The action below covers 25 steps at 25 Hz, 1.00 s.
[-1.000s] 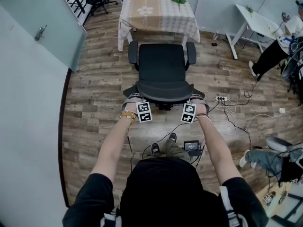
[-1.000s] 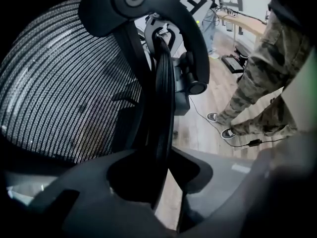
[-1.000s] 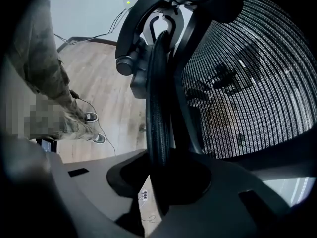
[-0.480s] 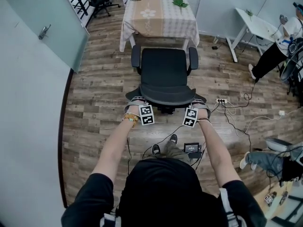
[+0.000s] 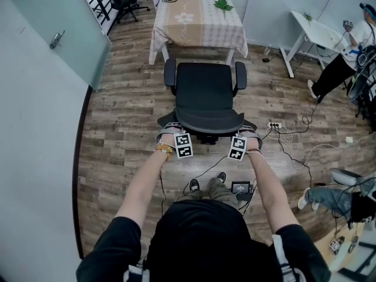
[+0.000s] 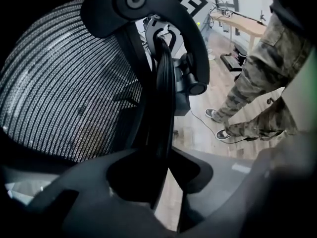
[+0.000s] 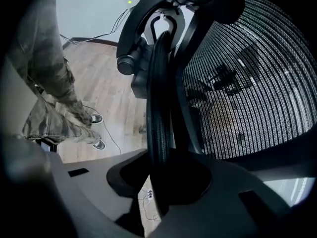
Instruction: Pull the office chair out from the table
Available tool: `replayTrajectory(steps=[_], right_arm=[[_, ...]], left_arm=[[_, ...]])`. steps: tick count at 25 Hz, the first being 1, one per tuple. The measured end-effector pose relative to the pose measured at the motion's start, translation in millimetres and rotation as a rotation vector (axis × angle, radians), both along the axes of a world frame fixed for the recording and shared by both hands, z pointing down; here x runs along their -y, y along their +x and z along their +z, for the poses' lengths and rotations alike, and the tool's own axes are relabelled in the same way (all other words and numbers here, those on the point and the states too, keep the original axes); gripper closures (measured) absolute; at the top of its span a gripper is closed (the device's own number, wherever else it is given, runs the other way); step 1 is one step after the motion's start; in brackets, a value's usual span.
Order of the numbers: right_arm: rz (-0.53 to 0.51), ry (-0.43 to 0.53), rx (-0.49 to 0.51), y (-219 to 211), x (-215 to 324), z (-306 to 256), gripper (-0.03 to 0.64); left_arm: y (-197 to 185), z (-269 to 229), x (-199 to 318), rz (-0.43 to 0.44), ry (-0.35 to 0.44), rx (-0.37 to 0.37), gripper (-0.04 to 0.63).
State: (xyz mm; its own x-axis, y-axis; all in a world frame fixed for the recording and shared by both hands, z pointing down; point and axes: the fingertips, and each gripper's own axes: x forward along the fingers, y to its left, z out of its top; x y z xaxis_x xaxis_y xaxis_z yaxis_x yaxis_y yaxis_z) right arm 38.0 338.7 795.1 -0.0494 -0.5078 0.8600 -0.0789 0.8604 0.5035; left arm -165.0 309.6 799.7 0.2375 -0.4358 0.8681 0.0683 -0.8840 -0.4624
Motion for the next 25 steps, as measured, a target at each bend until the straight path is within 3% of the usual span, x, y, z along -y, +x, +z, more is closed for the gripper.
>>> replayTrajectory(steps=[6,11,15,21,25], right_arm=[[-0.02,0.02,0.009,1,-1,-2,0.528],[-0.024,0.006,0.037,-1,-1,-4,0.514],[-0.034,-0.019,0.152,-2,-8,-17,0.434],[0.008,0.047,0.468,-12,-39,-84,0.463],[0.011,0.075,0.748,-32,-75,-147,0.473]], left_arm=[[1,-2,-1,0.005,0.013,-0.003,0.469],[1,-5,-2,0.031,0.109,-0.031,0.436],[16,-32,-8,-0.055,0.126,-0.185,0.417],[31,-72,-53,-0.094,0.132,-0.393,0.419],[44,-117,-96,-0.134,0.08,-0.629,0.431]])
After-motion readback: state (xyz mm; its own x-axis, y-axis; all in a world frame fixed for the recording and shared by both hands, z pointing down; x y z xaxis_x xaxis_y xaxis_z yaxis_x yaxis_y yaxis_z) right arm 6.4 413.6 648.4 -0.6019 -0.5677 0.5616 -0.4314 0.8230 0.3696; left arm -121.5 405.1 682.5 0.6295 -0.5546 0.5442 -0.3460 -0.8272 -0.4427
